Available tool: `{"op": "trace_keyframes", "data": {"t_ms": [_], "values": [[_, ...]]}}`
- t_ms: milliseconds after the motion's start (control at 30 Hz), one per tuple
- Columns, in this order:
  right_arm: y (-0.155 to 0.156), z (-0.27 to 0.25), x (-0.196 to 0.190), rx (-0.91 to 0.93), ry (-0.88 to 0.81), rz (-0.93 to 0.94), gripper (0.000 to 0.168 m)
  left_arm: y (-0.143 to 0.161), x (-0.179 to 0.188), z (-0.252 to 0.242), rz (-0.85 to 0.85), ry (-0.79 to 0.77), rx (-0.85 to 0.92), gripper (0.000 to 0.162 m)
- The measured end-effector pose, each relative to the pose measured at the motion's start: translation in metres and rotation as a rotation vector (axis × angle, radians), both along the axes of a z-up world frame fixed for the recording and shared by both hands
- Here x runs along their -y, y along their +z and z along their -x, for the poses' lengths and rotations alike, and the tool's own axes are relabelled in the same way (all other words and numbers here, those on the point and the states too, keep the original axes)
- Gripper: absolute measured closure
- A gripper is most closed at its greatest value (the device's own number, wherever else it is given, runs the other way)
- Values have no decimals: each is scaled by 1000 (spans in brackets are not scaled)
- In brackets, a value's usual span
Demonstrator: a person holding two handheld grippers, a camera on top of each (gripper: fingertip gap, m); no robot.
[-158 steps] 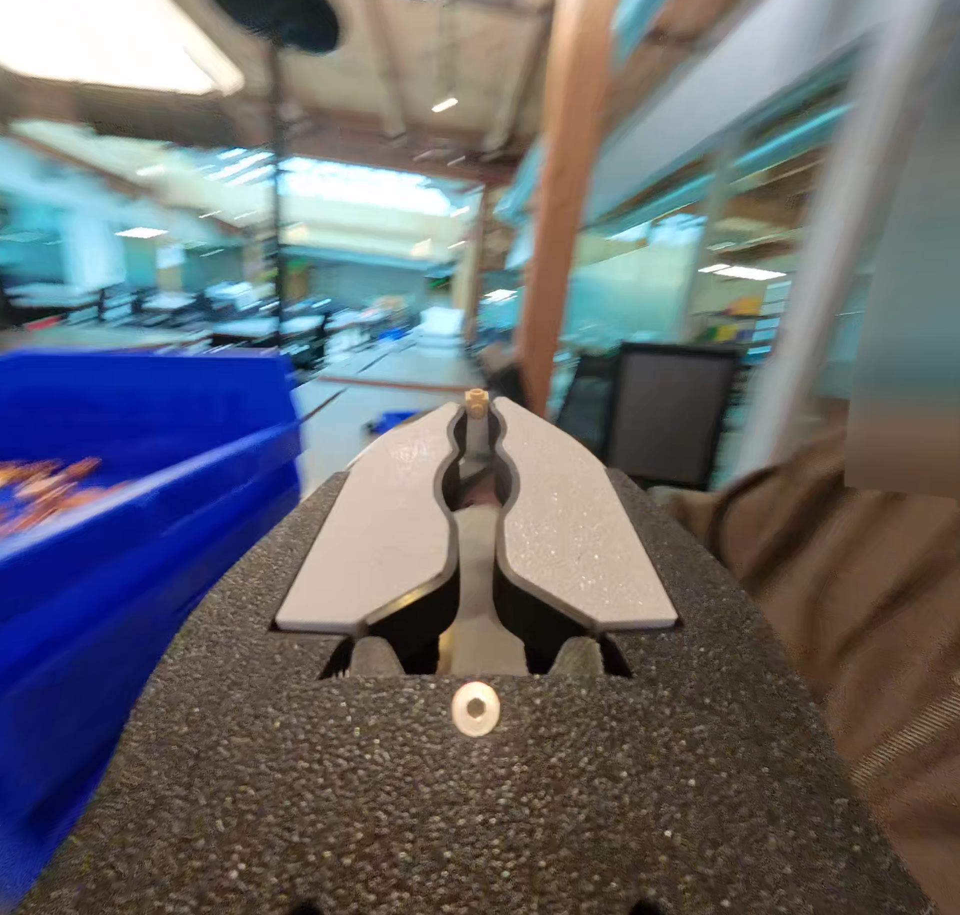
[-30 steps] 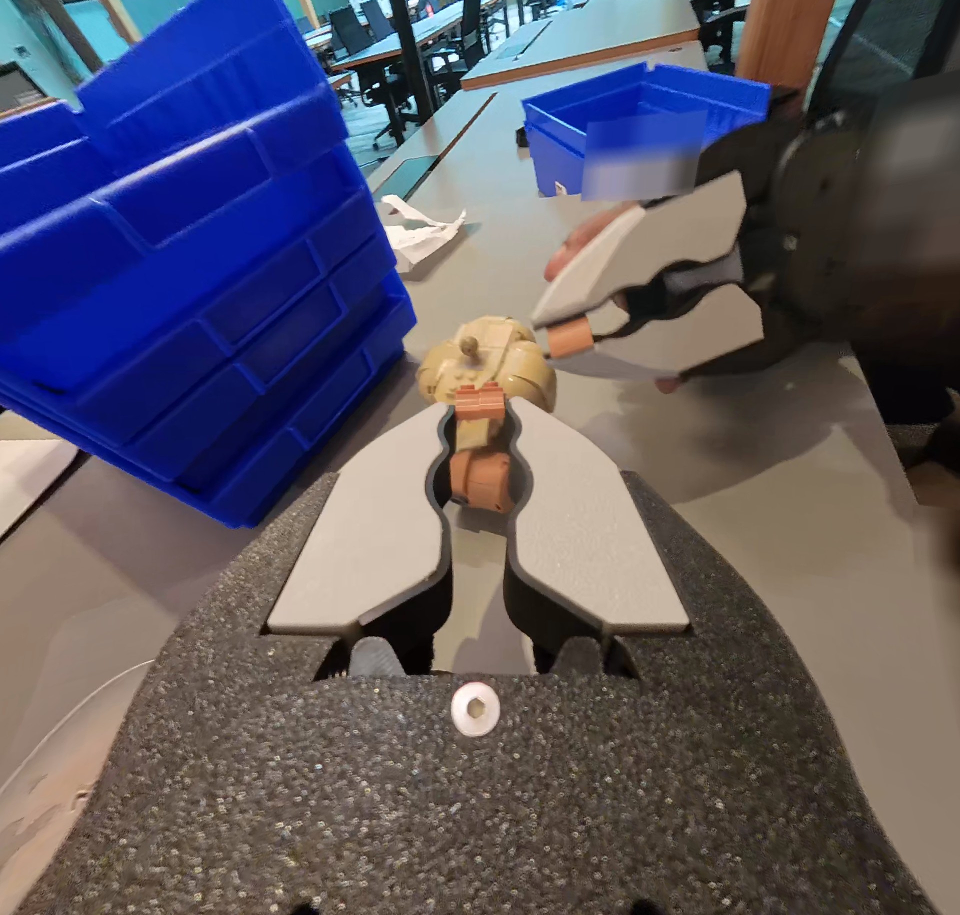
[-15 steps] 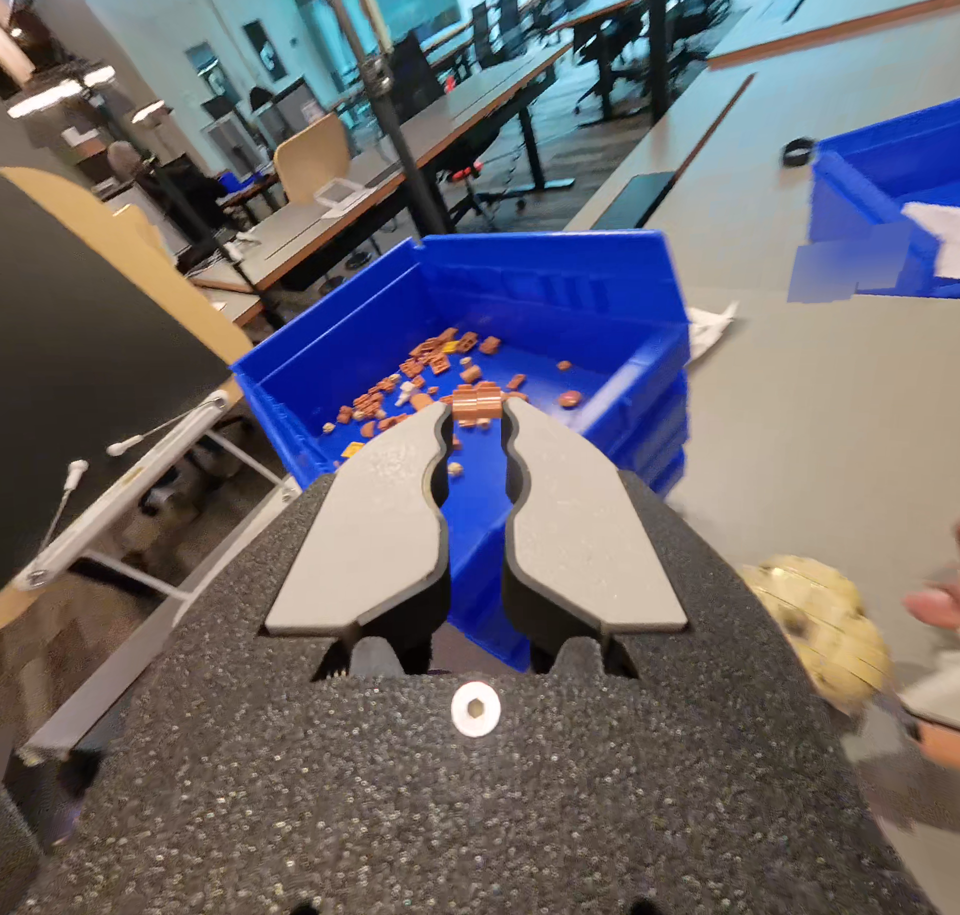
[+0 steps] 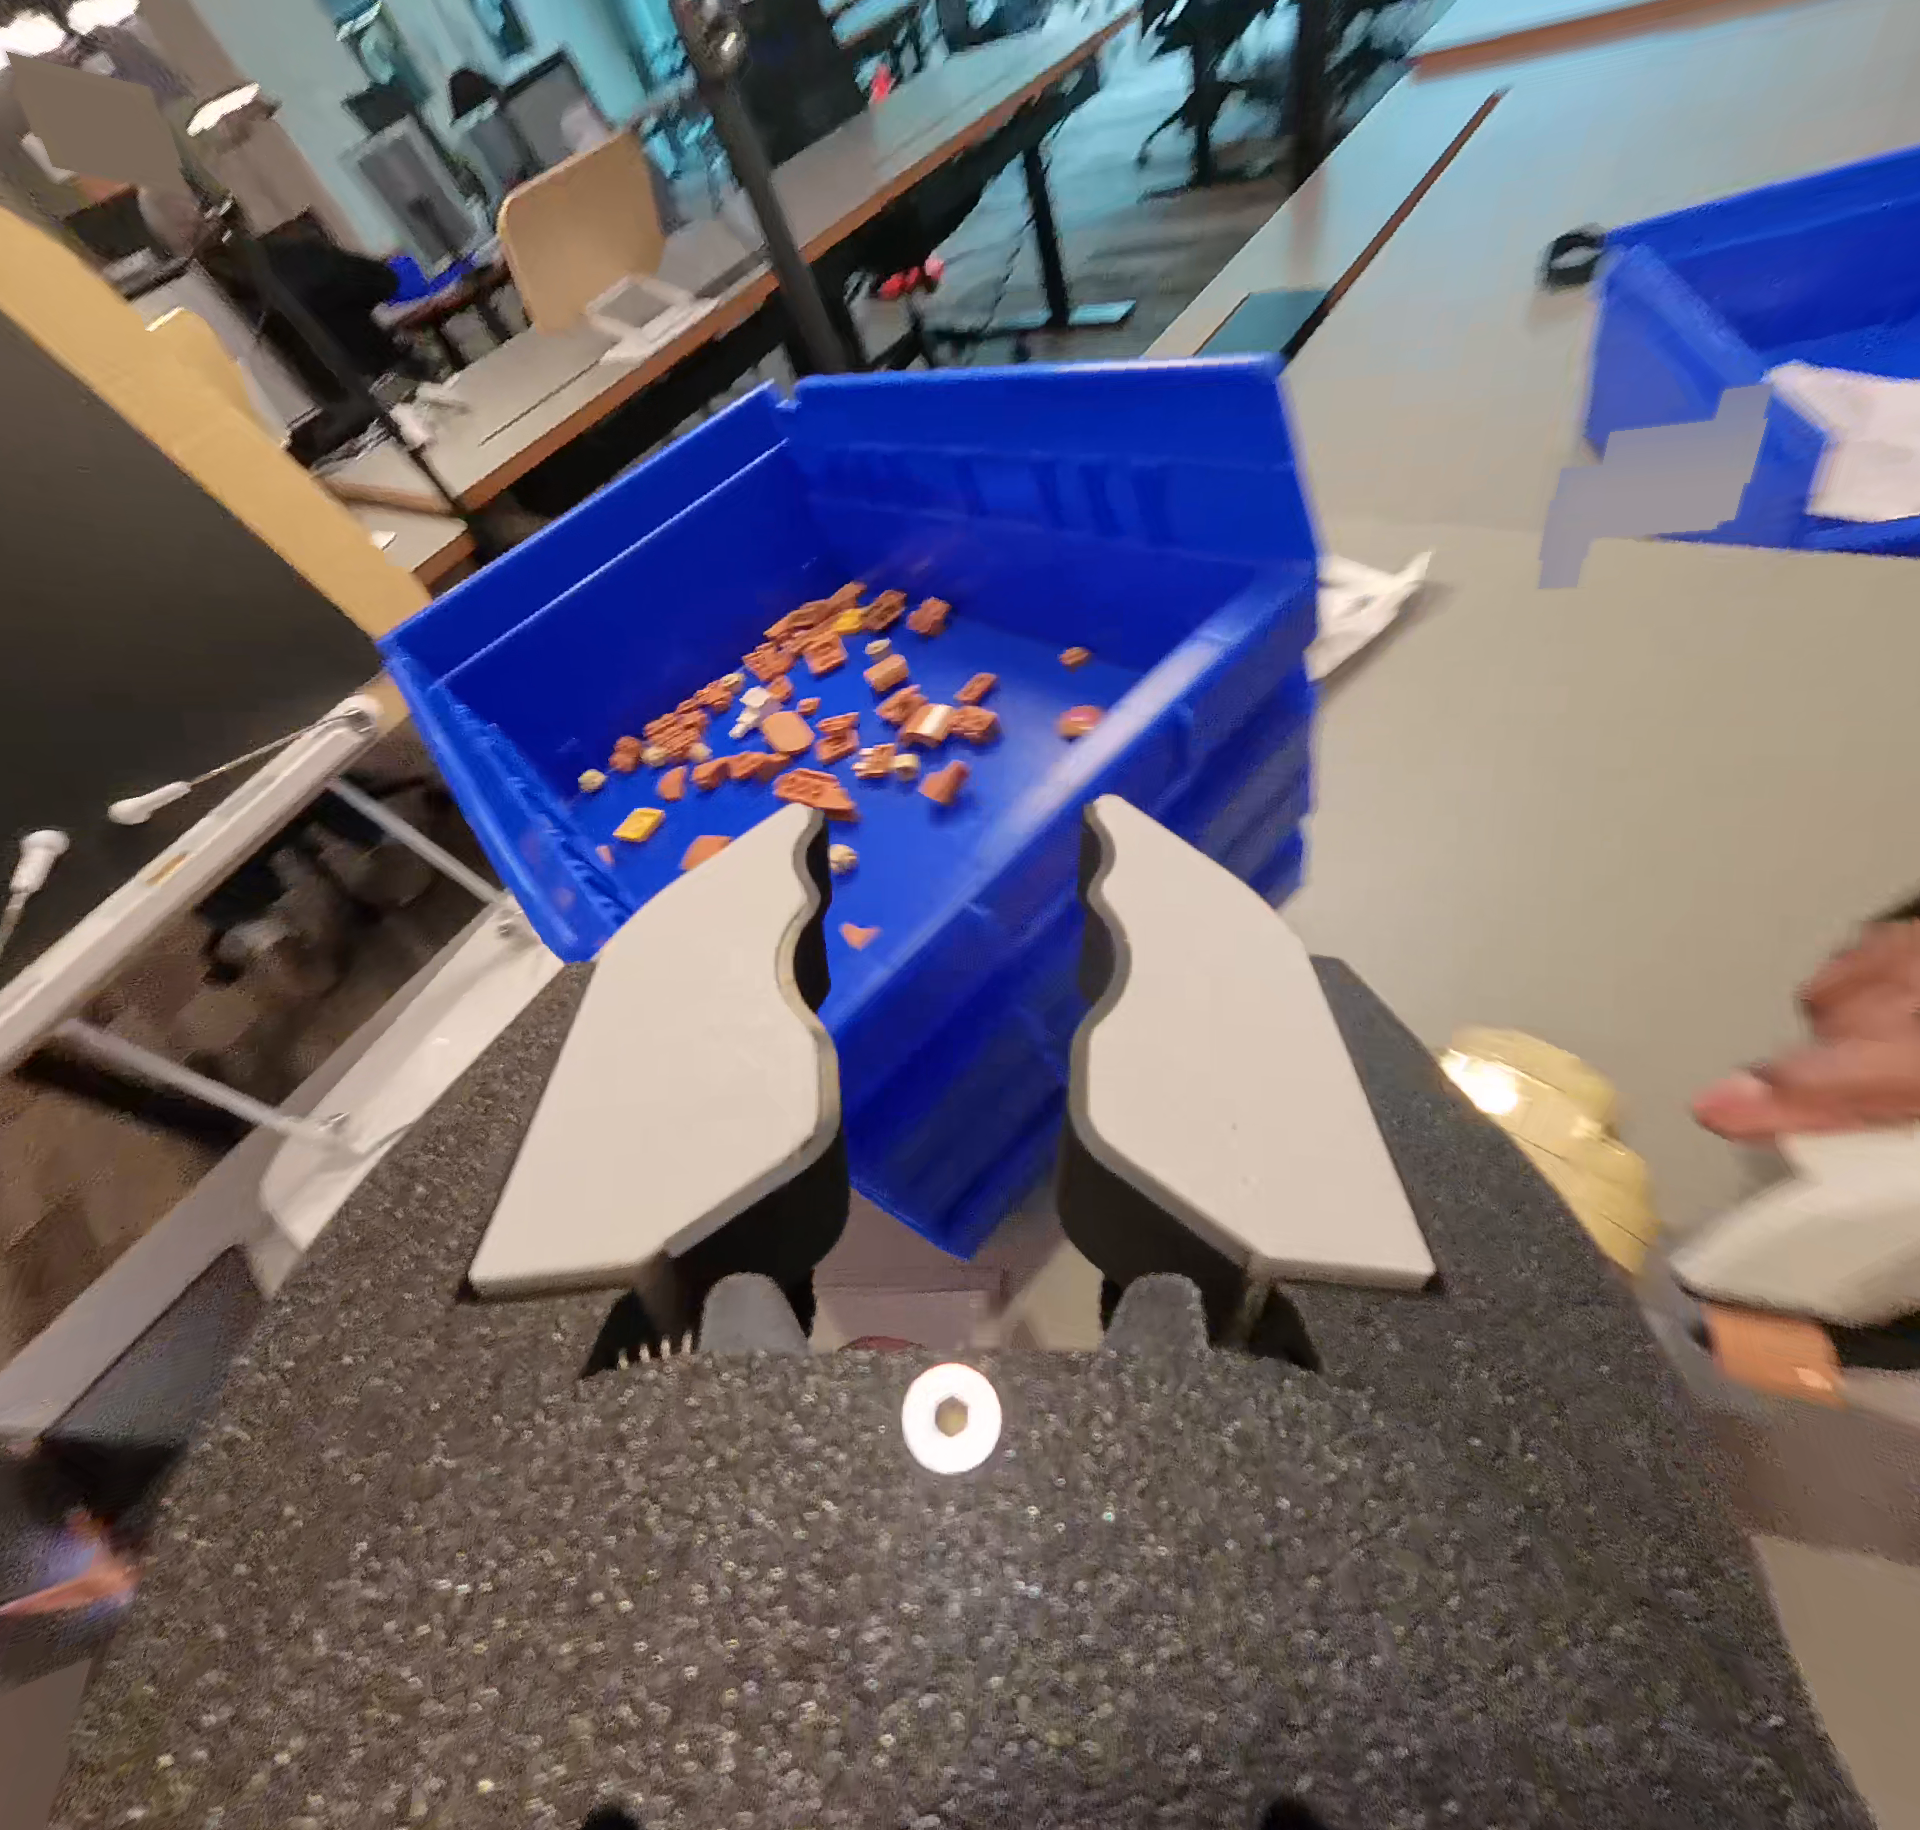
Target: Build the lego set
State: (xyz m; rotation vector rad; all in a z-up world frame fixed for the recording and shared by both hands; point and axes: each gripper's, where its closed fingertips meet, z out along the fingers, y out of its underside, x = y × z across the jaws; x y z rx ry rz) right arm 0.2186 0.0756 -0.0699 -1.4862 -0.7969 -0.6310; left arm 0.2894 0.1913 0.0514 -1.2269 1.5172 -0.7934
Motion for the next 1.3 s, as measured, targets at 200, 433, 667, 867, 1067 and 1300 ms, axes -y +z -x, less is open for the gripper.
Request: {"op": "trace_keyframes", "data": {"t_ms": [200, 433, 667, 867, 1067, 1300], "values": [[23, 24, 5, -459, 238, 73, 158, -60, 73, 80, -64, -387, 75, 119], [29, 38, -3, -589, 300, 99, 158, -95, 101, 116, 125, -531, 130, 130], [12, 25, -14, -137, 84, -1, 158, -106, 118, 107, 530, -591, -32, 130], [0, 26, -17, 111, 18, -29, 158, -118, 115, 100, 571, -538, -100, 129], [-2, 27, -19, 200, -5, -46, 158, -128, 115, 98, 497, -501, -138, 135], [3, 28, -16, 111, 32, -45, 156, -122, 117, 101, 446, -547, -69, 146]]}}
